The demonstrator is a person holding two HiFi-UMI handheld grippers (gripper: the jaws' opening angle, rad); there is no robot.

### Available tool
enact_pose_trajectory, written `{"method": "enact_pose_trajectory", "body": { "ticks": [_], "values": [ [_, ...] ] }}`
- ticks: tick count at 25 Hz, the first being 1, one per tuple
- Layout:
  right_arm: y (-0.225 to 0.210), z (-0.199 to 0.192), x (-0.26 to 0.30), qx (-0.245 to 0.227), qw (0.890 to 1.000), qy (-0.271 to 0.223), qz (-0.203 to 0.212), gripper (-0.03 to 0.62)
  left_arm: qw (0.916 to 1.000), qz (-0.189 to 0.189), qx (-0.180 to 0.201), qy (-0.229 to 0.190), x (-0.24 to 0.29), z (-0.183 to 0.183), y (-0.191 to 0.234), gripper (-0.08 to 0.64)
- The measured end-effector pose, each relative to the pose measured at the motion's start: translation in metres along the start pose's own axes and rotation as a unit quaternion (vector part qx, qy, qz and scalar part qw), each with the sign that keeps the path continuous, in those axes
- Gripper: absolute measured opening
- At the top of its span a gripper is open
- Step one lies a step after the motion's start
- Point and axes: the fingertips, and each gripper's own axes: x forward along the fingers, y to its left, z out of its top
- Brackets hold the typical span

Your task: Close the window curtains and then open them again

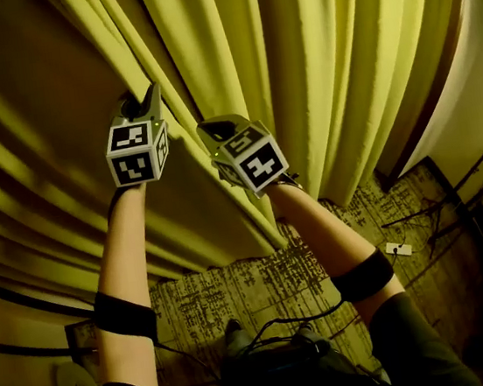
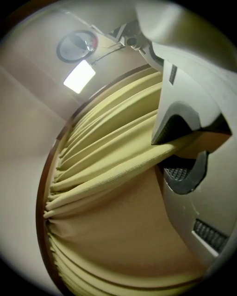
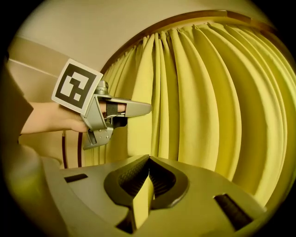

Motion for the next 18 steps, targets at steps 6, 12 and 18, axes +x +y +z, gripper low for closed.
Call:
{"method": "enact_pose_trajectory", "body": {
  "ticks": [6, 12, 18],
  "values": [
    [0.009, -0.028, -0.02, 0.015, 0.999, 0.019, 0.022, 0.005, 0.9928, 0.068, -0.097, 0.018, -0.054, -0.039, 0.035, 0.125],
    [0.035, -0.051, -0.034, 0.031, 0.999, 0.029, 0.014, 0.005, 0.9891, 0.07, -0.113, 0.063, -0.133, -0.103, 0.044, 0.126],
    [0.081, -0.08, -0.043, 0.047, 0.997, 0.056, 0.001, 0.005, 0.986, 0.039, -0.132, 0.094, -0.206, -0.167, 0.024, 0.121]
  ]
}}
